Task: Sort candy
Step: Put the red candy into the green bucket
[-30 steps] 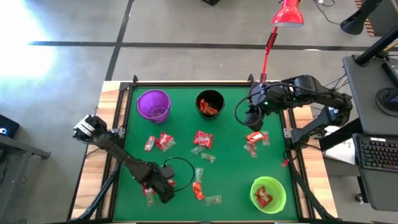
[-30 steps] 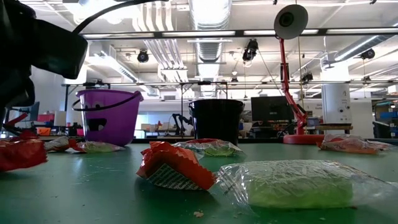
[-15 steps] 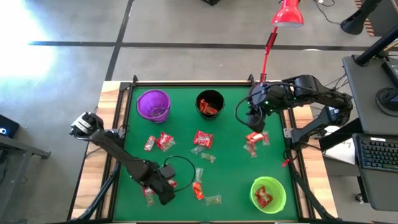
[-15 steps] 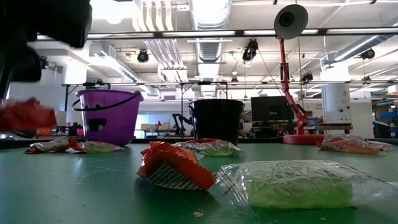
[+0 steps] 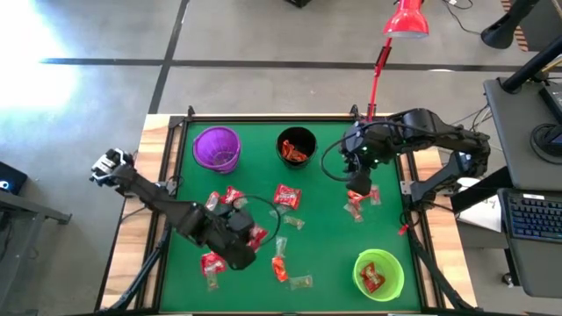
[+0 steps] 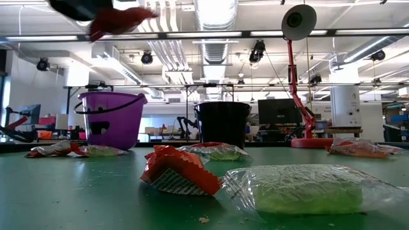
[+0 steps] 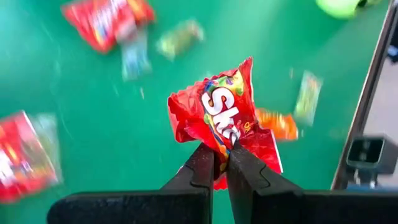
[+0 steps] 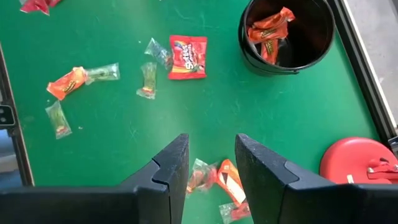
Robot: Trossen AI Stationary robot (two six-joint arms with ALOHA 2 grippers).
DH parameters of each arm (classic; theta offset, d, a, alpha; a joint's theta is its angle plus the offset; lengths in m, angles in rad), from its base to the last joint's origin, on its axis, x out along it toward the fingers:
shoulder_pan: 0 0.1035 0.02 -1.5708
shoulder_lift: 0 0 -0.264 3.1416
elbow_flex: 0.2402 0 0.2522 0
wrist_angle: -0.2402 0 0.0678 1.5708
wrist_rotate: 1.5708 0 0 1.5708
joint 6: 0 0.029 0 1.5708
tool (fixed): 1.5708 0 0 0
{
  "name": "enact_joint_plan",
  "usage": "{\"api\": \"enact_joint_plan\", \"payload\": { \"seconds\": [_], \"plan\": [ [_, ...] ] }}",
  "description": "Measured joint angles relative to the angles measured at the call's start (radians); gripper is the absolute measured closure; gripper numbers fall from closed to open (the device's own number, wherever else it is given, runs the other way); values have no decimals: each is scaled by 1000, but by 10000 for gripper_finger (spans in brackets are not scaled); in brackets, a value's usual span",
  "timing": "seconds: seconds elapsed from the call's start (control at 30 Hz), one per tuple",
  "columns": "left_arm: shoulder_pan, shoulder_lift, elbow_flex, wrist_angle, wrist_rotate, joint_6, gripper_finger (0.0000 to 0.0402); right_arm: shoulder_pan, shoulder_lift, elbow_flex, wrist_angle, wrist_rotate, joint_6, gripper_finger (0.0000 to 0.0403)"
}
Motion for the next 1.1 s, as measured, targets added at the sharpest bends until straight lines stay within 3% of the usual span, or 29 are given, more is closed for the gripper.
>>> {"api": "enact_joint_plan", "payload": {
  "seconds": [0.27, 0.5, 0.77, 1.1],
  "plan": [
    [100, -11, 82, 1, -132, 209, 400, 0, 40, 0, 120, -1, -10, 279],
    [162, -12, 168, 1, -227, 392, 400, 2, 62, 0, 253, -148, 26, 269],
    [206, -17, 202, 12, -228, 563, 400, 61, 64, 0, 401, -184, 34, 255],
    [228, -17, 202, 132, -227, 719, 400, 79, 95, -72, 556, -177, -6, 265]
  ]
}}
